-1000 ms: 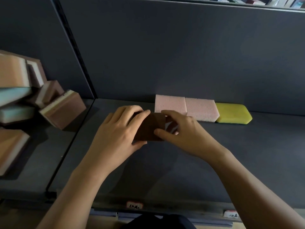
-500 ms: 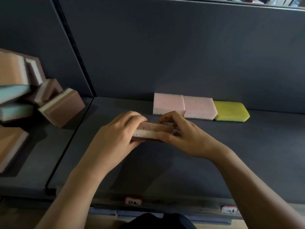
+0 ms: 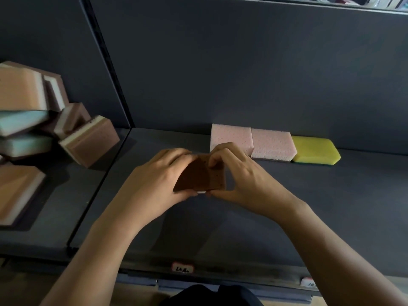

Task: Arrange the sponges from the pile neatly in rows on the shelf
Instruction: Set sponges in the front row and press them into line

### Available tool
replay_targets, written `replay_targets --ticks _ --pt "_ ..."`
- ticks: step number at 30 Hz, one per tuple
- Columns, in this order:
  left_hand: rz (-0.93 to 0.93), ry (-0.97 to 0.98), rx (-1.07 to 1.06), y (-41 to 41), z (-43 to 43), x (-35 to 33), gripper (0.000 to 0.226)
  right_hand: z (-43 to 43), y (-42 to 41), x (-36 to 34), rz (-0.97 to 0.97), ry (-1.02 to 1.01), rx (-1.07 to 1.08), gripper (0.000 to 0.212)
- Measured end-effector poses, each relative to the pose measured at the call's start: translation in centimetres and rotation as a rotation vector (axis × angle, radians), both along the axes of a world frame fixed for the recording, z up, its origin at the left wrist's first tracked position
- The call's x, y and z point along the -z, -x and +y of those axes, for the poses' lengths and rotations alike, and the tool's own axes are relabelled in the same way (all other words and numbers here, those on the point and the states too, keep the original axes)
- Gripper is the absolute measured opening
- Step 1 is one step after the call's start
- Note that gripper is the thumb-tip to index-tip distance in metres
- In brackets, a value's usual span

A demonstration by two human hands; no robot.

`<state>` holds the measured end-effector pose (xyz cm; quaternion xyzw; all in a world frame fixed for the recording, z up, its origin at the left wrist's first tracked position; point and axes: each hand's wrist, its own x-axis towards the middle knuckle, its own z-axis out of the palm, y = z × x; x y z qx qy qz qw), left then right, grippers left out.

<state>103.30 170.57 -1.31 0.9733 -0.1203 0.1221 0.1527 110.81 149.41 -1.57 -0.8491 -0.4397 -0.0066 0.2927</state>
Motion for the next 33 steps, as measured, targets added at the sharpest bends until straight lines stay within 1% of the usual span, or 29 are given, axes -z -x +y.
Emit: replay_targets --ticks 2,4,8,12,18,21,24,27,30,33 --pt "0.013 0.009 -0.011 -0.1 0.3 0.0 0.068 -0.2 -0.6 -0.3 0.078 0.014 0.015 0.059" --pt "0.023 0.017 -0.032 -0.3 0.8 -0.1 0.068 -0.5 -1.4 -0.6 0.094 0.029 0.048 0.064" --pt "0.048 0.02 -0.065 -0.7 1.5 -0.3 0.067 -1.1 -3.6 -0.6 -0.008 0.096 0.139 0.055" --pt "0.09 0.021 -0.078 -1.0 1.7 -0.4 0.069 -0.6 -5.2 0.4 -0.108 0.207 0.243 0.053" --pt "0.12 0.031 -0.081 -1.6 2.5 -0.2 0.068 0.0 -6.2 1.8 -0.183 0.171 0.265 0.044" --pt "0.158 -0.013 -0.086 -1.9 2.6 -0.2 0.068 0.1 -6.5 1.8 -0.212 0.167 0.259 0.043" --pt "0.105 -0.065 -0.066 -2.1 2.4 -0.4 0.068 0.3 -6.7 2.1 -0.246 0.182 0.262 0.047" --pt "0.02 -0.125 -0.024 -2.2 1.6 -0.1 0.059 0.5 -7.0 2.6 -0.274 0.181 0.286 0.054" --pt "-0.003 -0.114 -0.031 -2.7 1.0 0.3 0.048 0.6 -7.2 3.0 -0.293 0.174 0.303 0.058" --pt "-0.014 -0.106 -0.046 -3.5 1.1 0.5 0.046 0.6 -7.2 3.2 -0.302 0.163 0.304 0.06"
